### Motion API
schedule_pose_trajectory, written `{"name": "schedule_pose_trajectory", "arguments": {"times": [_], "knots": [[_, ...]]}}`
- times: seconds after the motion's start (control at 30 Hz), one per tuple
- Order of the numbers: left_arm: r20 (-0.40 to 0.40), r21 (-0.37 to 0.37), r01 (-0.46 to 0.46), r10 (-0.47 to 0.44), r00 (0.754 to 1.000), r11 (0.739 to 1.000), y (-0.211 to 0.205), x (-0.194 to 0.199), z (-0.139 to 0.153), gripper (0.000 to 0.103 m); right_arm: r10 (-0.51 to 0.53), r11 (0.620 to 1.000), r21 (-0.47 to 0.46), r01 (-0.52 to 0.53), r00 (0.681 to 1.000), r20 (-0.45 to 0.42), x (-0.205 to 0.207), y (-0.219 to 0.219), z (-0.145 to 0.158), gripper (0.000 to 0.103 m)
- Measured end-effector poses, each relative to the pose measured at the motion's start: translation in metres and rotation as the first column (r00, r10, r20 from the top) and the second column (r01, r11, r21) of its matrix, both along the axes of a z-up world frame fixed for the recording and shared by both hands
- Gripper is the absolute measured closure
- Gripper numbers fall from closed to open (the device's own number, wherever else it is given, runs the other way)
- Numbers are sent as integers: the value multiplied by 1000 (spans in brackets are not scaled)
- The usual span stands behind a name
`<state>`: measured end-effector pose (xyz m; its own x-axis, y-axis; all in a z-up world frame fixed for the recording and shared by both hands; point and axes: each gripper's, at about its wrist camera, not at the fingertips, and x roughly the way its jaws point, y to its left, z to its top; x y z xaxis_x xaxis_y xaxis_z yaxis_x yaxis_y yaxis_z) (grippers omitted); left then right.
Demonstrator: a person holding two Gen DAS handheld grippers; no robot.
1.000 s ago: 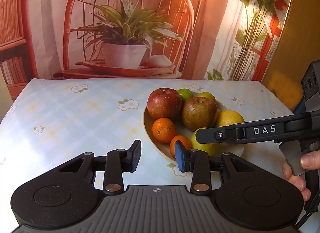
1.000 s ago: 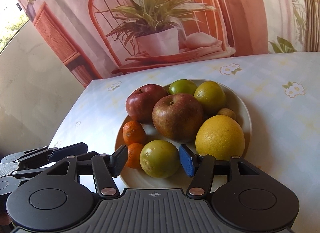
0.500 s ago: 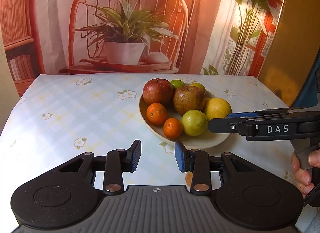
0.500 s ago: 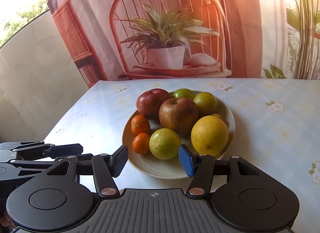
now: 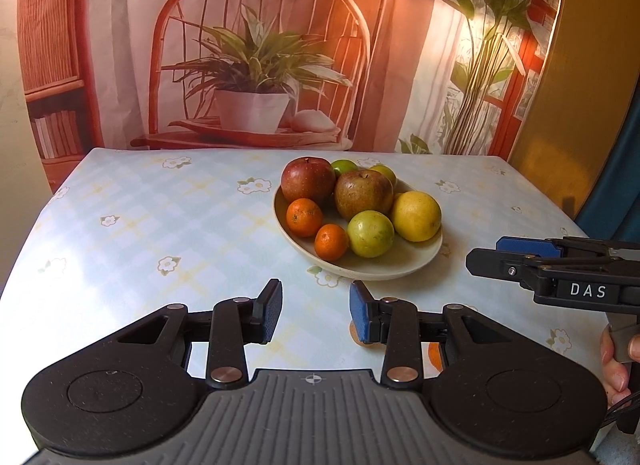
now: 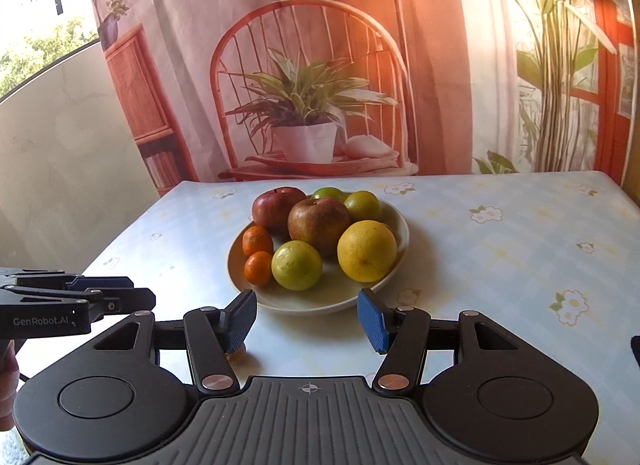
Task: Organize fruits
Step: 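Move both open grippers back from the plate toward the loose fruit, then move the left gripper to the large yellow lemon and close around it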
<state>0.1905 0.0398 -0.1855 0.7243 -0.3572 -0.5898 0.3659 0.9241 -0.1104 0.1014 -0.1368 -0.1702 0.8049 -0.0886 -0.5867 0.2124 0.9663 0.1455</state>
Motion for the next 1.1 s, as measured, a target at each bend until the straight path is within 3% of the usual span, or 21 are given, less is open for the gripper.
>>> {"name": "schedule_pose_trajectory", "arguments": {"times": [0.23, 0.57, 0.7, 1.1], "knots": [[5, -5, 7, -7, 1000, 1000, -2, -12, 0, 63, 13, 998, -57, -13, 1000, -5, -21, 10, 0, 50], [-10, 6, 34, -34, 999, 999, -10, -22, -7, 63, 4, 998, -67, -7, 999, -35, -39, 10, -8, 50], [-22, 4, 58, -58, 998, 998, -15, -27, -11, 63, 10, 999, -50, -13, 999, -54, -44, 10, -11, 50], [-57, -21, 183, -184, 981, 983, -31, -40, -20, 60, 10, 993, -115, -25, 991, -130, -54, 12, -20, 50]]}}
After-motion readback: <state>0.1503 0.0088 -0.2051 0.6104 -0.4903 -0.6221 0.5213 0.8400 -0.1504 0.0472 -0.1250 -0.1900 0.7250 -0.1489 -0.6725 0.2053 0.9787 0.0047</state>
